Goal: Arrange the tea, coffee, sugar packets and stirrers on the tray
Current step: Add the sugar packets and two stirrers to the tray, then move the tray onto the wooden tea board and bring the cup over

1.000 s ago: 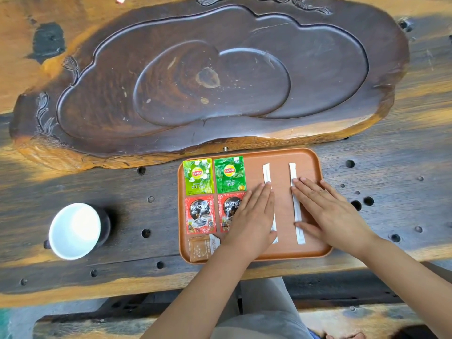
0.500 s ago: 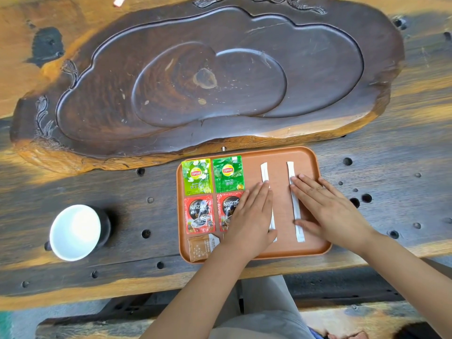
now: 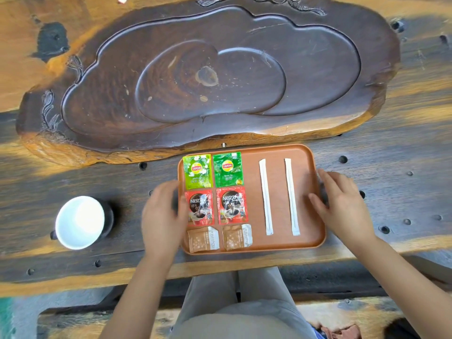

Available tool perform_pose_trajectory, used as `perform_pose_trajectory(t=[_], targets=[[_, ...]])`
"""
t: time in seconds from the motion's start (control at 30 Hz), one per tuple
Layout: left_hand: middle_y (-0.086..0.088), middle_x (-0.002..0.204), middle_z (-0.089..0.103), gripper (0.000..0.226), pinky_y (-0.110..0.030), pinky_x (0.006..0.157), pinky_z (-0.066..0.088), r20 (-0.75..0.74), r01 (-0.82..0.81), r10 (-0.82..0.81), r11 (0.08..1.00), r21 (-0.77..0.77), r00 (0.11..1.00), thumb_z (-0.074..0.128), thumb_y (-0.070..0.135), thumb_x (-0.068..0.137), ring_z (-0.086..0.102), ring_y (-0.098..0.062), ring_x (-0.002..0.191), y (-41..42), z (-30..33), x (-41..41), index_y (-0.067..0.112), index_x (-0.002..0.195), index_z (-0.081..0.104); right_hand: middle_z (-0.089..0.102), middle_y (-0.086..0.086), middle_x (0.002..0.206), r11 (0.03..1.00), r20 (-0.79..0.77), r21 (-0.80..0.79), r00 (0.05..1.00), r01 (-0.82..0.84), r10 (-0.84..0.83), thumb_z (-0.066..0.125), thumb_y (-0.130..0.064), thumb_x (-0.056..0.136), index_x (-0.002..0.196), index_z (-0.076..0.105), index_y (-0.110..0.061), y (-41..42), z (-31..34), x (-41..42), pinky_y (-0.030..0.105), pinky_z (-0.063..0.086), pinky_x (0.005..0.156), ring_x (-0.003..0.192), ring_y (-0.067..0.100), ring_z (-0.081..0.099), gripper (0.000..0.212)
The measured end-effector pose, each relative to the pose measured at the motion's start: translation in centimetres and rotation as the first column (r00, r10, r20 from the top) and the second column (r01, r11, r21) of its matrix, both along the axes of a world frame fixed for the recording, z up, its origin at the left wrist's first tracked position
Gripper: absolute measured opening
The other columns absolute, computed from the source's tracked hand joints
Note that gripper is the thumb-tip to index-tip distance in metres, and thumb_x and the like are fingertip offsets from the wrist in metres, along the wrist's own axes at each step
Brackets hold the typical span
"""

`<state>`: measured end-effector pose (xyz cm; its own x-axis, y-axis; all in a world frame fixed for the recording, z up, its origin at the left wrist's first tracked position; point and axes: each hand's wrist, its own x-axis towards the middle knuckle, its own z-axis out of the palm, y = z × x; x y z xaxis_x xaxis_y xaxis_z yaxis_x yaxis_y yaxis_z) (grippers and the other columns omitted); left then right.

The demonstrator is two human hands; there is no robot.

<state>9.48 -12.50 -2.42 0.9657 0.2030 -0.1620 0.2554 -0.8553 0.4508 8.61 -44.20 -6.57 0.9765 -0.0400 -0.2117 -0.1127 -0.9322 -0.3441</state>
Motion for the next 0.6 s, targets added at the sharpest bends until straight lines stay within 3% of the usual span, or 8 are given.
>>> perform_pose_trajectory(t=[0.1,0.17,0.23,0.3,0.4,0.5,0.6], targets=[[-0.013,0.121,0.060,0.041,-0.038,0.090,0.043,-0.210,-0.105,0.108,0.994,0.028,0.972,0.055,0.016,0.088,0.056,-0.027,0.109,3.0,-0.6,0.4,0.006,0.128,0.050,0.054,0.020,0.112,0.985,-0.202,-0.004,0.965,0.171,-0.168,0.064,-0.020,0.084,0.128,0.049,-0.004,0.3,0.6,0.9,0.041,0.048,0.068,0.097,0.039,0.055,0.050],[-0.012,0.111,0.065,0.039,-0.035,0.087,0.044,-0.363,-0.216,0.187,0.976,-0.040,0.913,0.053,0.017,0.089,0.060,-0.026,0.100,3.6,-1.4,0.8,0.006,0.126,0.051,0.055,0.014,0.095,0.973,-0.274,0.024,0.937,0.229,-0.214,0.059,-0.018,0.084,0.110,0.057,-0.004,0.7,0.8,1.4,0.032,0.040,0.058,0.079,0.033,0.054,0.029],[-0.007,0.093,0.067,0.032,-0.037,0.086,0.049,-0.465,-0.317,0.219,0.938,-0.143,0.858,0.050,0.016,0.091,0.063,-0.025,0.091,3.3,-1.8,1.2,0.008,0.121,0.055,0.058,0.012,0.082,0.963,-0.298,0.056,0.925,0.264,-0.236,0.055,-0.010,0.081,0.093,0.057,-0.002,1.0,0.8,1.9,0.028,0.033,0.051,0.076,0.031,0.055,0.014],[-0.002,0.083,0.067,0.021,-0.041,0.081,0.054,-0.496,-0.340,0.196,0.915,-0.218,0.846,0.049,0.011,0.090,0.065,-0.022,0.082,3.0,-2.0,1.4,0.018,0.102,0.065,0.061,0.014,0.079,0.962,-0.305,0.053,0.921,0.269,-0.241,0.049,0.000,0.077,0.090,0.057,-0.001,1.3,1.0,2.1,0.026,0.029,0.047,0.076,0.032,0.055,0.015],[0.001,0.081,0.070,0.036,-0.042,0.077,0.056,-0.482,-0.317,0.181,0.923,-0.217,0.857,0.046,0.008,0.088,0.067,-0.019,0.080,3.0,-2.3,1.2,0.036,0.071,0.061,0.066,0.015,0.090,0.953,-0.309,0.074,0.916,0.292,-0.257,0.045,0.005,0.078,0.104,0.061,-0.004,1.3,1.4,2.3,0.026,0.031,0.048,0.077,0.029,0.053,0.032],[0.002,0.082,0.069,0.033,-0.041,0.079,0.056,-0.468,-0.371,0.219,0.891,-0.263,0.856,0.049,0.005,0.087,0.067,-0.019,0.084,2.8,-1.8,0.5,0.034,0.076,0.061,0.068,0.015,0.096,0.942,-0.324,0.109,0.907,0.317,-0.268,0.044,0.006,0.081,0.111,0.061,-0.006,1.4,2.1,2.2,0.029,0.040,0.057,0.087,0.033,0.060,0.037],[-0.004,0.089,0.071,0.032,-0.043,0.079,0.056,-0.478,-0.443,0.254,0.830,-0.338,0.841,0.052,0.002,0.086,0.068,-0.020,0.086,3.3,-1.3,-0.4,0.032,0.084,0.064,0.064,0.006,0.084,0.939,-0.334,0.127,0.905,0.320,-0.264,0.044,0.004,0.082,0.111,0.063,-0.008,1.7,3.1,2.1,0.032,0.046,0.061,0.082,0.029,0.060,0.036]])
